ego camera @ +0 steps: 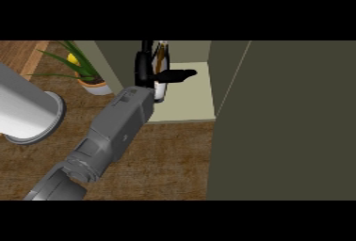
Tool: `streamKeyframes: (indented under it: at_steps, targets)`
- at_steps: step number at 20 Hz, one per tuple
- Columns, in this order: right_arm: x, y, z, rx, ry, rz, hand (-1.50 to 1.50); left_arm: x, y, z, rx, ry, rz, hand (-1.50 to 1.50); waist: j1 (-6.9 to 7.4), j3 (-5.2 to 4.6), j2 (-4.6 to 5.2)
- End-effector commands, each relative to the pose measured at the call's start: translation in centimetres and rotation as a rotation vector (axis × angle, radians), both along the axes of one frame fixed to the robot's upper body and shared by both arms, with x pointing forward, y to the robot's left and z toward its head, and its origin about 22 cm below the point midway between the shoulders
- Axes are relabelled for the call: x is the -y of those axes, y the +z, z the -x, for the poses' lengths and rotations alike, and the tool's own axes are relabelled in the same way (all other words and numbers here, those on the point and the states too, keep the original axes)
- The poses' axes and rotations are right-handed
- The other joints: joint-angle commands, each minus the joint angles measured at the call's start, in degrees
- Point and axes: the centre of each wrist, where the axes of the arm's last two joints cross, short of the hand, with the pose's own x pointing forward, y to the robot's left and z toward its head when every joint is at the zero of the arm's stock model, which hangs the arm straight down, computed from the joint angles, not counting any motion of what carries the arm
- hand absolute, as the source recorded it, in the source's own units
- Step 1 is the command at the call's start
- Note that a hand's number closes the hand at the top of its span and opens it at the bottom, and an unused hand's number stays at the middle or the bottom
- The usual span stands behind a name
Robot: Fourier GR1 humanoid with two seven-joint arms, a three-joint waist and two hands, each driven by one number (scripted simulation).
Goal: Pick up the wine, place it into the cabinet and close the cabinet
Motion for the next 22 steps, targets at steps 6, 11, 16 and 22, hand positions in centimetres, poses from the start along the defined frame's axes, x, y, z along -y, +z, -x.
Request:
streamKeyframes:
  at_steps: [6, 11, 16, 22]
  targets:
    - [0.6, 3.8, 3.8, 0.046, -0.004, -0.055, -1.50, -0.1, -0.8, 1.1, 0.073, -0.073, 0.099, -1.50, 2.16, -0.09, -0.81]
    - [0.6, 3.5, 3.2, 0.031, -0.010, -0.054, -1.50, 0.8, 0.0, 1.9, 0.100, -0.120, 0.130, -1.50, 3.43, -0.06, -1.29]
    - [0.7, 3.4, 4.1, 0.026, 0.000, -0.039, -1.50, 1.5, 0.0, 3.6, 0.088, -0.159, 0.175, -1.50, 3.31, -0.04, -1.50]
    - [0.2, 3.4, 4.6, 0.047, -0.013, -0.062, -1.50, 0.4, -1.7, 7.0, 0.085, -0.189, 0.194, -1.50, 2.65, -0.08, -1.13]
